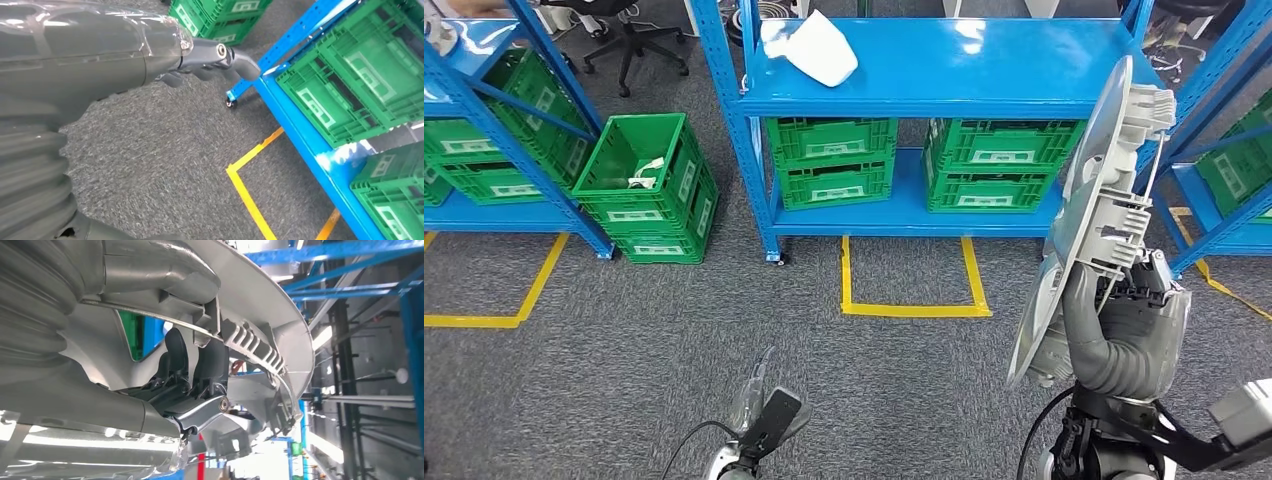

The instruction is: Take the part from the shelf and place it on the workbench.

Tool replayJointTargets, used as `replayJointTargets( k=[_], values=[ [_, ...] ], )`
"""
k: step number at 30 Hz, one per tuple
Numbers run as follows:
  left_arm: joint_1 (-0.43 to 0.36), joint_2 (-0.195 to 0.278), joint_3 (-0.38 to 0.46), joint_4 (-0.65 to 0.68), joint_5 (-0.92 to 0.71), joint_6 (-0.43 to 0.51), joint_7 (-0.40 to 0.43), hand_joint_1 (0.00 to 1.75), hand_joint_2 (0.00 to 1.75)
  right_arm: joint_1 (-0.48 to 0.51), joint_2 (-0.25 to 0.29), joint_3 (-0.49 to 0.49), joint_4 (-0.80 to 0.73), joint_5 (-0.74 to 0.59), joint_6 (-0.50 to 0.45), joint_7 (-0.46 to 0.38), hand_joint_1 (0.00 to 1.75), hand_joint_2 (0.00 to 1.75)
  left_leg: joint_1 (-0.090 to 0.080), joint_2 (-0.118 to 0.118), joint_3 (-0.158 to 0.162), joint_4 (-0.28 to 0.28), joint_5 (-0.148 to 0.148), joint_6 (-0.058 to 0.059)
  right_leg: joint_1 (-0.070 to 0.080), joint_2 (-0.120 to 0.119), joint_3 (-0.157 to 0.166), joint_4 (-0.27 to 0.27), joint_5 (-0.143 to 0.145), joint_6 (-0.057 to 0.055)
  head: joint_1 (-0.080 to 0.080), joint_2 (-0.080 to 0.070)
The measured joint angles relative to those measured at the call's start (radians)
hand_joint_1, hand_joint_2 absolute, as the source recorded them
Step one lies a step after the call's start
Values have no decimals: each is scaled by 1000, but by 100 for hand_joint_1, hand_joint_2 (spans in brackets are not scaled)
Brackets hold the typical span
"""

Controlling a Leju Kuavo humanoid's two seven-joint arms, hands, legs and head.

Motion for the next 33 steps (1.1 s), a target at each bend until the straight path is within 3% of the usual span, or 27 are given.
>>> replayJointTargets(
  k=[2, 4, 5, 6, 7, 9, 11, 12, 14, 15, 17, 19, 20, 22, 30, 33],
  values=[
    [0, -3, 0, 0, 2, 0, -1, 0, 175, 0, -1, 0, 1, -1, 0, 1, 175, 175, 4, 2, -15, -10, 18, 13, -2, 3, -24, 72, -78, 9, 4, 0],
    [1, -6, 0, 0, 7, 0, -2, 0, 175, 1, -2, 0, 4, -4, 0, 4, 175, 175, 1, 5, -39, -4, 36, 19, -4, 6, -48, 200, -164, 17, 8, 0],
    [1, -6, 0, 1, 9, 0, -3, 0, 175, 2, -2, 0, 6, -5, 0, 5, 175, 175, 1, 7, -53, 0, 44, 18, -4, 6, -51, 250, -179, 20, 9, 0],
    [2, -7, 0, 1, 11, 0, -4, 0, 175, 2, -2, 1, 8, -6, 0, 6, 175, 175, 0, 9, -68, 4, 52, 18, -5, 6, -43, 274, -173, 22, 9, 0],
    [2, -7, 0, 2, 13, 0, -5, 0, 175, 2, -2, 2, 10, -6, 0, 7, 175, 175, 0, 10, -83, 10, 60, 16, -5, 6, -21, 264, -148, 22, 10, 0],
    [2, -9, 0, 4, 15, 0, -7, 0, 175, 2, -2, 5, 12, -7, 0, 9, 175, 175, -1, 13, -112, 22, 73, 10, -6, 7, 64, 155, -102, 20, 10, 0],
    [2, -11, 0, 6, 15, 0, -10, 0, 175, 1, -2, 10, 13, -8, 0, 10, 175, 175, -4, 17, -133, 34, 85, 1, -5, 11, 147, 24, -101, 10, 9, 0],
    [3, -11, 0, 6, 16, 0, -11, 0, 175, 1, -2, 12, 13, -9, 0, 10, 175, 175, -5, 20, -141, 37, 93, -4, -2, 13, 165, -13, -109, 4, 8, 0],
    [5, -12, 0, 8, 18, 0, -12, 0, 175, 2, -2, 15, 16, -13, 0, 10, 175, 175, -7, 24, -155, 39, 107, -14, -2, 11, 161, -33, -105, -9, 6, 0],
    [6, -12, 0, 9, 20, 0, -12, 0, 175, 2, -1, 17, 18, -16, 0, 10, 175, 175, -6, 23, -163, 46, 97, -20, -3, 9, 152, -36, -97, -17, 4, 0],
    [8, -11, 0, 12, 26, 0, -12, 0, 175, 2, -1, 19, 20, -19, 0, 10, 175, 175, -2, 17, -188, 105, 25, -32, -7, 3, 129, -38, -77, -32, -3, 0],
    [9, -11, 0, 13, 33, 0, -12, 0, 175, 3, -2, 21, 22, -19, 0, 10, 175, 175, 6, 9, -218, 227, -69, -43, -5, -2, 102, -35, -58, -38, -8, 0],
    [10, -11, 0, 14, 36, 0, -12, 0, 175, 3, -2, 21, 24, -18, 0, 10, 175, 175, 8, 7, -225, 281, -92, -46, -4, -4, 87, -32, -48, -38, -9, 0],
    [11, -10, 0, 16, 39, 0, -11, 0, 175, 3, -2, 22, 27, -11, 0, 11, 175, 175, 10, 6, -220, 330, -87, -49, -4, -7, 64, -26, -34, -37, -10, 0],
    [11, -9, 0, 18, 40, 0, -9, 0, 175, 3, -1, 23, 29, -2, -1, 14, 175, 175, 12, 6, -197, 316, -56, -49, -4, -8, 50, -23, -26, -35, -10, 0],
    [11, -9, 0, 19, 41, 0, -8, 0, 175, 4, -1, 24, 30, 17, -1, 20, 175, 175, 13, 6, -106, 203, -7, -44, -4, -8, 29, -17, -12, -30, -10, 0]
  ],
)
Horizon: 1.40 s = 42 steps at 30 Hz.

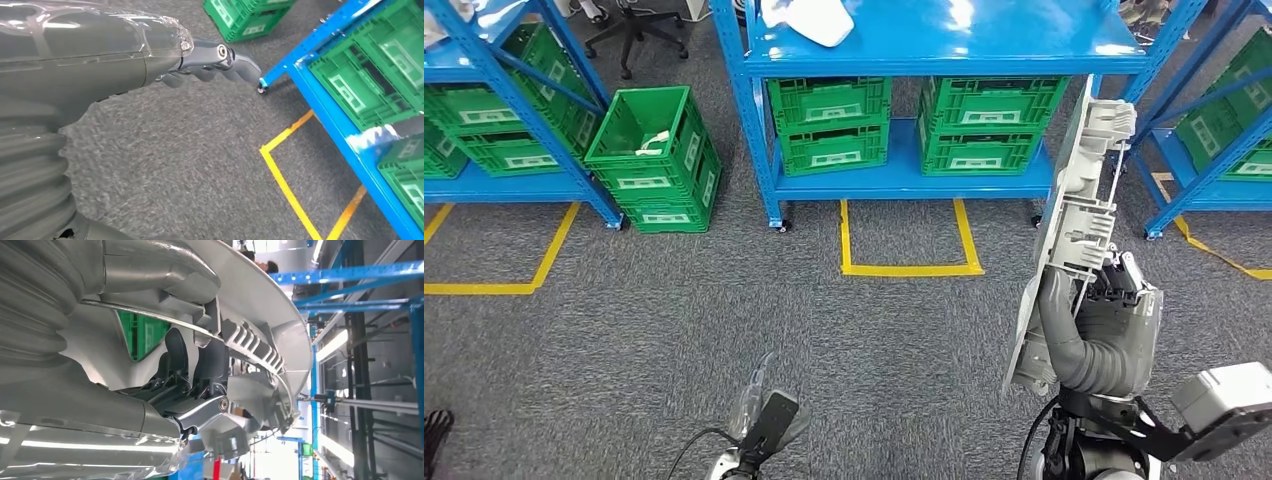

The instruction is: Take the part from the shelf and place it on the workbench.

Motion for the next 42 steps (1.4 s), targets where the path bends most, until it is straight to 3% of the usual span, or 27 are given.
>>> replayJointTargets(
  k=[2, 4, 6, 7, 8, 9, 10, 12, 14, 15, 18, 20, 22, 24, 25, 27, 29, 31, 33, 35, 37, 39, 40, 41, 42],
  values=[
    [-1, 0, 0, 0, 0, 0, 2, 0, 175, 1, 1, 2, 0, 13, 0, 3, 175, 175, -3, -2, 80, -112, 1, 9, 0, 0, -13, 3, 15, 9, 0, 0],
    [-2, -1, 0, 3, -2, 0, 4, 0, 175, 5, 2, 8, 1, 25, 0, 6, 175, 175, -6, -3, 105, -194, 11, 37, -3, 4, -43, 54, -30, 29, 4, 0],
    [-1, -2, 0, 5, -3, 0, 5, 0, 175, 9, 2, 15, 3, 32, 0, 8, 175, 175, -7, -1, 78, -213, 42, 59, -5, 10, -76, 177, -129, 44, 8, 0],
    [-1, -3, 0, 6, -3, 0, 5, 0, 175, 10, 2, 16, 4, 32, 0, 8, 175, 175, -9, -1, 65, -212, 52, 59, -5, 11, -83, 238, -159, 46, 8, 0],
    [-1, -2, 0, 6, -5, 0, 6, 0, 175, 11, 2, 17, 6, 34, 0, 8, 175, 175, -11, -1, 51, -209, 60, 59, -5, 12, -83, 282, -166, 47, 9, 0],
    [-1, -2, 0, 6, -7, 0, 6, 0, 175, 12, 2, 19, 6, 36, 0, 8, 175, 175, -11, 0, 36, -205, 68, 58, -5, 12, -73, 298, -149, 47, 9, 0],
    [-1, -2, 0, 6, -9, 0, 7, 0, 175, 12, 2, 20, 7, 39, 0, 9, 175, 175, -12, 1, 20, -201, 75, 56, -5, 12, -52, 287, -118, 46, 9, 0],
    [-1, -3, 0, 6, -14, 0, 9, 0, 175, 12, 2, 22, 6, 44, 0, 9, 175, 175, -13, 4, -6, -192, 89, 49, -5, 13, 37, 172, -72, 40, 10, 0],
    [-1, -4, 0, 6, -18, 0, 12, 0, 175, 11, 2, 22, 4, 47, 0, 8, 175, 175, -16, 8, -19, -184, 100, 41, -3, 14, 134, 28, -85, 31, 11, 0],
    [-1, -4, 0, 6, -20, 0, 13, 0, 175, 11, 2, 22, 3, 48, 0, 6, 175, 175, -17, 11, -24, -182, 106, 36, -1, 15, 158, -15, -100, 27, 11, 0],
    [-1, -3, 0, 6, -21, 0, 19, 0, 175, 12, 2, 22, 2, 69, 1, 3, 175, 175, -16, 16, -37, -174, 110, 23, 0, 14, 157, -39, -97, 11, 10, 0],
    [-1, -1, 0, 6, -21, 0, 27, 0, 175, 13, 2, 23, 2, 109, 1, 6, 175, 175, -11, 11, -62, -121, 62, 12, -2, 9, 147, -41, -85, -3, 6, 0],
    [-1, 0, 0, 7, -22, 0, 36, 0, 175, 14, 2, 25, 1, 149, 1, 10, 175, 175, -6, 4, -112, 9, -20, 2, 1, -1, 132, -39, -75, -10, 2, 0],
    [0, 2, 0, 9, -23, 0, 43, 0, 175, 14, 2, 28, 1, 171, 1, 11, 175, 175, -5, 2, -146, 111, -58, -2, 5, -15, 119, -35, -70, -11, 2, 0],
    [1, 4, 0, 11, -24, 0, 45, 0, 175, 14, 2, 28, 1, 178, 1, 11, 175, 175, -5, 3, -136, 110, -46, 0, 8, -23, 115, -31, -69, -12, 2, 0],
    [1, 7, 0, 13, -27, 0, 50, 0, 175, 13, 2, 30, -1, 186, 1, 11, 175, 175, -8, 18, -70, 13, 14, 9, 12, -40, 110, -24, -69, -11, 2, 0],
    [0, 10, 0, 14, -35, 0, 55, 0, 175, 12, 2, 32, -3, 190, 1, 11, 175, 175, -22, 68, 3, -107, 50, 29, 18, -56, 108, -20, -71, -8, 2, 0],
    [-1, 13, 0, 14, -44, 0, 61, 0, 175, 11, 2, 35, -4, 193, 4, 11, 175, 175, -34, 97, 27, -161, 55, 45, 22, -76, 105, -18, -69, -2, 3, 0],
    [-1, 17, 0, 14, -50, 0, 66, 0, 175, 8, 2, 40, -4, 194, 7, 11, 175, 175, -32, 77, 24, -175, 60, 52, 21, -94, 102, -16, -72, 5, 3, 0],
    [-2, 19, 0, 14, -54, 1, 68, 0, 175, 4, 2, 45, -6, 194, 10, 11, 175, 175, -23, 50, 27, -193, 66, 59, 18, -65, 88, 14, -99, 14, 4, 0],
    [-2, 19, 0, 14, -58, 1, 70, 0, 175, 2, 3, 49, -8, 194, 12, 10, 175, 175, -18, 24, 26, -200, 72, 67, 12, -8, 46, 119, -159, 22, 9, 0],
    [-1, 19, 0, 14, -58, 1, 75, 0, 175, 1, 3, 55, -8, 185, 16, 7, 175, 175, -18, 0, 24, -199, 75, 69, 9, 15, -9, 253, -214, 28, 11, 0],
    [0, 20, 0, 14, -57, 1, 76, 0, 175, 1, 3, 58, -8, 178, 19, 5, 175, 175, -18, -11, 23, -198, 76, 69, 8, 17, -23, 286, -218, 29, 11, 0],
    [1, 21, 0, 14, -55, 1, 78, 0, 175, 1, 3, 61, -8, 170, 22, 2, 175, 175, -18, -24, 23, -196, 77, 68, 8, 18, -22, 284, -203, 28, 12, 0],
    [1, 22, 0, 14, -52, 1, 78, 0, 175, 1, 3, 64, -8, 164, 24, -1, 175, 175, -18, -36, 23, -194, 78, 67, 8, 21, -4, 243, -169, 27, 12, 0]
  ],
)
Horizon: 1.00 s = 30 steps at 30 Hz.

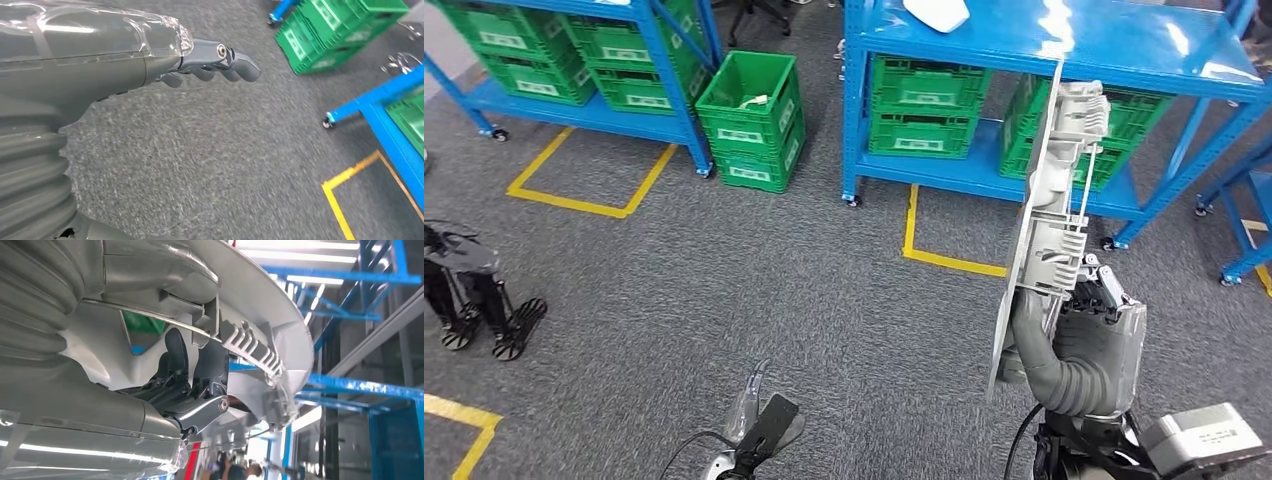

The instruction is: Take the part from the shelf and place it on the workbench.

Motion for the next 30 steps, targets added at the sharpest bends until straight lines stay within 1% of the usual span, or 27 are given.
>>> replayJointTargets(
  k=[1, 2, 3, 4, 5, 7, 9, 11, 12, 13, 14, 15, 16, 17, 18, 19, 20, 21, 22, 23, 24, 25, 26, 27, 28, 29, 30],
  values=[
    [0, 0, 0, 0, 3, 0, 0, 0, 175, 0, 0, 3, 0, -4, 1, -2, 175, 175, 0, -12, 0, 3, 0, -1, -1, 12, 29, -71, 45, -3, 0, 0],
    [0, 0, 0, 0, 5, 0, 0, 0, 175, 0, 0, 5, 0, -7, 2, -4, 175, 175, 0, -22, -3, 7, 0, -4, -2, 34, 60, -140, 79, -7, 0, 0],
    [-1, 0, 0, 0, 6, -1, 0, 0, 175, -1, 0, 6, -1, -8, 3, -6, 175, 175, 0, -32, -8, 11, 1, -7, -4, 55, 82, -194, 101, -10, -1, 0],
    [-1, 0, 0, 0, 7, -1, 0, 0, 175, -2, 0, 7, -1, -8, 3, -7, 175, 175, 1, -41, -16, 15, 3, -13, -5, 70, 94, -228, 109, -13, -1, 0],
    [-1, -1, 0, 0, 7, -1, 0, 0, 175, -3, 0, 7, -2, -8, 4, -8, 175, 175, 2, -50, -25, 18, 7, -20, -5, 74, 96, -236, 105, -16, 0, 0],
    [1, 0, 0, 0, 8, -1, 0, 0, 175, -6, 0, 8, -3, -9, 5, -9, 175, 175, 3, -67, -41, 21, 13, -32, -8, 50, 94, -249, 105, -21, 1, 0],
    [2, 2, 0, 0, 8, -1, 0, 0, 175, -6, 1, 8, -3, -9, 4, -9, 175, 175, -2, -24, -63, 50, -11, -43, -15, 24, 94, -261, 110, -28, -3, 0],
    [1, 3, 0, 0, 10, -1, 0, 0, 175, -5, 2, 9, -3, -11, 5, -10, 175, 175, 3, 35, -115, 155, -75, -59, -17, -5, 93, -264, 114, -32, -8, 0],
    [1, 3, -1, 0, 12, -2, 0, 0, 175, -5, 2, 9, -3, -14, 5, -11, 175, 175, 11, 42, -146, 220, -103, -67, -17, -20, 92, -263, 114, -32, -9, 0],
    [2, 4, -1, 0, 18, -4, 0, 0, 175, -4, 2, 9, -3, -18, 6, -13, 175, 175, 19, 43, -170, 274, -119, -74, -17, -36, 91, -262, 113, -32, -10, 0],
    [3, 4, -1, 0, 26, -8, 0, 0, 175, -4, 2, 9, -3, -23, 8, -16, 175, 175, 24, 43, -179, 297, -119, -79, -17, -49, 91, -261, 113, -31, -10, 0],
    [4, 5, -1, 0, 38, -14, 0, 0, 175, -4, 2, 9, -3, -30, 10, -21, 175, 175, 29, 46, -167, 278, -98, -84, -18, -62, 91, -260, 112, -29, -10, 0],
    [5, 7, -2, 0, 52, -21, -1, 0, 175, -4, 2, 9, -3, -35, 14, -26, 175, 175, 32, 54, -134, 223, -65, -86, -19, -74, 91, -258, 110, -27, -10, 0],
    [5, 8, -2, 0, 65, -28, -2, 0, 175, -4, 2, 9, -3, -39, 19, -31, 175, 175, 32, 72, -95, 154, -34, -87, -20, -83, 92, -256, 108, -23, -11, 0],
    [4, 10, -2, 0, 81, -34, -4, 0, 175, -3, 2, 9, -3, -42, 26, -36, 175, 175, 28, 103, -58, 89, -14, -85, -19, -92, 93, -255, 107, -18, -11, 0],
    [4, 11, -3, 0, 97, -39, -6, 0, 175, -3, 2, 9, -3, -43, 34, -41, 175, 175, 23, 127, -37, 48, -6, -79, -17, -99, 93, -254, 107, -12, -12, 0],
    [4, 12, -4, -1, 113, -44, -7, 0, 175, -2, 3, 10, -3, -45, 44, -46, 175, 175, 17, 145, -29, 30, -8, -72, -15, -105, 94, -253, 107, -6, -12, 0],
    [4, 14, -5, 0, 132, -48, -7, 0, 175, -1, 3, 11, -3, -51, 57, -53, 175, 175, 12, 149, -31, 27, -11, -63, -13, -113, 94, -255, 108, 1, -12, 0],
    [4, 17, -8, 0, 151, -51, -6, 0, 175, -1, 3, 13, -3, -59, 74, -60, 175, 175, 11, 137, -35, 26, -8, -56, -13, -122, 95, -255, 108, 7, -12, 0],
    [3, 21, -12, -1, 175, -52, -5, 0, 175, -2, 4, 15, -3, -72, 95, -68, 175, 175, 12, 125, -37, 25, -5, -48, -15, -123, 95, -255, 104, 13, -12, 0],
    [1, 25, -17, -1, 198, -52, -4, 0, 175, -3, 5, 17, -2, -86, 118, -77, 175, 175, 14, 109, -39, 24, -2, -41, -18, -109, 92, -244, 92, 17, -11, 0],
    [-2, 29, -23, -2, 218, -52, -3, 0, 175, -4, 5, 19, -2, -98, 138, -85, 175, 175, 16, 95, -39, 22, 2, -34, -19, -85, 80, -213, 68, 20, -9, 0],
    [-4, 33, -29, -2, 233, -52, -2, 0, 175, -4, 6, 21, -1, -107, 153, -91, 175, 175, 17, 80, -40, 21, 6, -29, -20, -55, 60, -161, 33, 21, -6, 0],
    [-6, 36, -34, -2, 241, -52, -2, 0, 175, -4, 6, 24, 0, -111, 161, -95, 175, 175, 15, 64, -41, 22, 8, -24, -18, -29, 32, -90, -4, 19, -4, 0],
    [-7, 38, -39, -3, 245, -52, -2, 0, 175, -4, 6, 27, 2, -114, 165, -96, 175, 175, 12, 48, -42, 22, 10, -21, -17, -16, 2, -20, -34, 16, -2, 0],
    [-7, 40, -44, -3, 247, -52, -2, 0, 175, -4, 6, 29, 4, -114, 166, -97, 175, 175, 8, 31, -42, 22, 11, -19, -15, -10, -18, 29, -46, 13, -2, 0],
    [-7, 43, -48, -3, 249, -52, -2, 0, 175, -4, 6, 31, 6, -115, 166, -97, 175, 175, 5, 14, -42, 22, 13, -17, -12, -7, -24, 41, -38, 8, -1, 0]
  ],
)
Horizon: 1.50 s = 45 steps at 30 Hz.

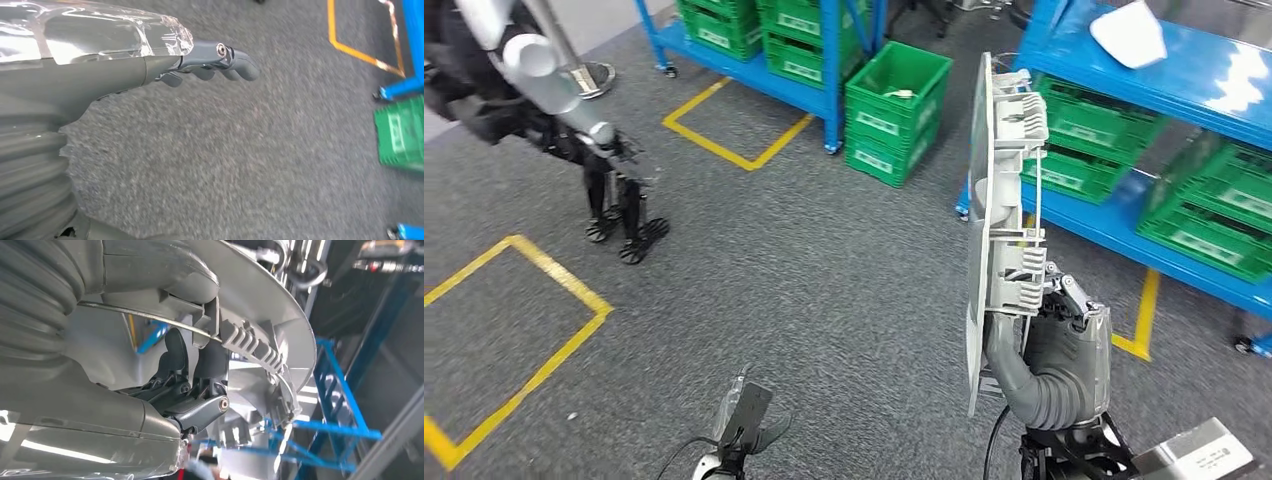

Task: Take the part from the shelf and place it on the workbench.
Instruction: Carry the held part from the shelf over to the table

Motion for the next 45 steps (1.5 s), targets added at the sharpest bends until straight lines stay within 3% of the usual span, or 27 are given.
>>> replayJointTargets(
  k=[2, 4, 6, 8, 10, 12, 14, 15, 17, 18, 20, 21, 23, 25, 26, 28, 30, 31, 32, 34, 36, 38, 39, 41, 42, 43, 45],
  values=[
    [0, 5, -7, 0, 1, -1, 0, 0, 175, 0, 0, 3, 2, 0, 1, 0, 175, 175, -5, -34, 2, 0, 3, 2, 6, 15, 37, -87, 67, -15, 0, 0],
    [-1, 8, -11, 0, 1, -2, 0, 0, 175, 0, 1, 5, 2, 0, 2, 0, 175, 175, -5, -62, -2, 2, 6, -1, 8, 66, 90, -215, 127, -32, -1, 0],
    [-1, 9, -15, 0, 5, -3, -1, 0, 175, -3, 1, 8, 2, -1, 7, -1, 175, 175, -1, -84, -15, 4, 13, -10, 10, 95, 112, -276, 139, -41, 1, 0],
    [0, 12, -23, -1, 23, -4, -6, 0, 175, -9, 2, 11, 2, -10, 22, -3, 175, 175, 1, -96, -26, 5, 19, -21, 9, 73, 115, -292, 141, -41, 5, 0],
    [-2, 17, -31, -1, 48, -7, -13, 0, 175, -16, 4, 15, 4, -23, 43, -9, 175, 175, -4, -37, -43, 30, -3, -33, 3, 47, 120, -306, 149, -43, 3, 0],
    [-8, 20, -41, -3, 75, -8, -16, 0, 175, -19, 7, 17, 6, -36, 61, -20, 175, 175, 2, 30, -93, 128, -63, -50, 0, 17, 122, -312, 152, -45, -3, 0],
    [-12, 21, -53, -5, 109, -10, -15, 0, 175, -22, 8, 19, 8, -52, 78, -34, 175, 175, 21, 34, -149, 244, -109, -67, -3, -16, 122, -311, 151, -42, -6, 0],
    [-12, 22, -58, -6, 130, -14, -16, 0, 175, -23, 8, 19, 8, -61, 86, -39, 175, 175, 28, 33, -158, 265, -108, -74, -5, -31, 123, -310, 149, -40, -6, 0],
    [-12, 26, -63, -7, 183, -32, -20, 0, 175, -24, 9, 20, 9, -77, 103, -43, 175, 175, 36, 44, -115, 196, -57, -86, -11, -58, 125, -305, 143, -30, -6, 0],
    [-12, 28, -63, -7, 216, -45, -24, 0, 175, -23, 9, 20, 9, -85, 111, -44, 175, 175, 36, 72, -77, 129, -32, -90, -12, -69, 127, -301, 139, -24, -7, 0],
    [-12, 32, -63, -6, 281, -69, -33, 0, 175, -18, 9, 20, 9, -104, 126, -44, 175, 175, 30, 117, -22, 33, -6, -79, -10, -87, 131, -295, 130, -8, -9, 0],
    [-10, 33, -63, -6, 306, -78, -38, 0, 175, -13, 9, 19, 9, -116, 133, -45, 175, 175, 26, 128, -15, 20, -9, -68, -8, -95, 134, -294, 128, -1, -9, 0],
    [-4, 35, -64, -5, 337, -88, -48, 0, 175, -2, 8, 17, 8, -144, 150, -51, 175, 175, 22, 104, -20, 21, -9, -46, -8, -110, 140, -298, 125, 11, -7, 0],
    [2, 37, -65, -4, 358, -90, -55, 0, 175, 12, 5, 12, 7, -164, 170, -56, 175, 175, 24, 76, -22, 19, -5, -31, -13, -84, 135, -278, 100, 19, -5, 0],
    [3, 38, -68, -3, 367, -90, -57, 0, 175, 19, 3, 8, 6, -171, 179, -57, 175, 175, 25, 61, -21, 18, -3, -24, -14, -57, 119, -238, 72, 20, -3, 0],
    [3, 39, -77, -2, 377, -88, -60, 0, 175, 31, -1, 1, 5, -177, 192, -57, 175, 175, 20, 32, -22, 18, -2, -12, -11, -12, 59, -105, 4, 15, 0, 0],
    [4, 39, -86, -2, 379, -86, -60, 0, 175, 37, -3, -2, 7, -179, 200, -56, 175, 175, 11, 0, -21, 18, -1, -5, -4, -1, 8, -8, -19, 6, 1, 0],
    [4, 40, -91, -2, 379, -84, -59, 0, 175, 37, -5, -3, 9, -179, 204, -55, 175, 175, 6, -17, -19, 18, -1, -3, 0, 2, 5, -11, 0, -1, 2, 0],
    [4, 40, -97, -2, 379, -82, -56, 0, 175, 38, -6, -4, 10, -179, 208, -55, 175, 175, 2, -33, -17, 18, 0, -2, 4, 8, 18, -53, 36, -10, 2, 0],
    [3, 41, -107, -2, 378, -78, -49, 0, 175, 37, -7, -7, 11, -181, 218, -55, 175, 175, -4, -61, -14, 19, 1, -2, 11, 44, 69, -181, 107, -31, 1, 0],
    [0, 41, -119, -3, 384, -73, -43, 0, 175, 35, -9, -9, 11, -186, 231, -54, 175, 175, -3, -83, -18, 20, 5, -7, 15, 76, 102, -260, 132, -44, 1, 0],
    [-1, 42, -130, -3, 394, -69, -42, 0, 175, 33, -10, -11, 10, -194, 246, -53, 175, 175, 1, -105, -26, 18, 12, -18, 17, 68, 109, -278, 132, -48, 2, 0],
    [-1, 44, -134, -4, 399, -68, -43, 0, 175, 32, -11, -13, 10, -196, 251, -52, 175, 175, 0, -97, -29, 20, 11, -22, 16, 56, 113, -286, 137, -48, 4, 0],
    [-3, 47, -140, -5, 406, -68, -44, 0, 175, 32, -12, -15, 10, -198, 259, -49, 175, 175, -3, -35, -52, 61, -21, -34, 10, 28, 122, -305, 147, -50, 0, 0],
    [-5, 49, -143, -6, 409, -68, -44, 0, 175, 34, -13, -16, 11, -198, 261, -48, 175, 175, -1, 3, -77, 110, -51, -41, 8, 13, 126, -311, 149, -51, -2, 0],
    [-7, 50, -146, -7, 410, -68, -44, 0, 175, 35, -14, -16, 11, -197, 263, -48, 175, 175, 7, 23, -109, 171, -82, -50, 6, -2, 127, -312, 150, -52, -6, 0],
    [-7, 50, -151, -8, 413, -68, -44, 0, 175, 36, -15, -16, 11, -197, 263, -48, 175, 175, 25, 28, -158, 266, -111, -66, 0, -33, 127, -312, 147, -48, -7, 0]
  ],
)
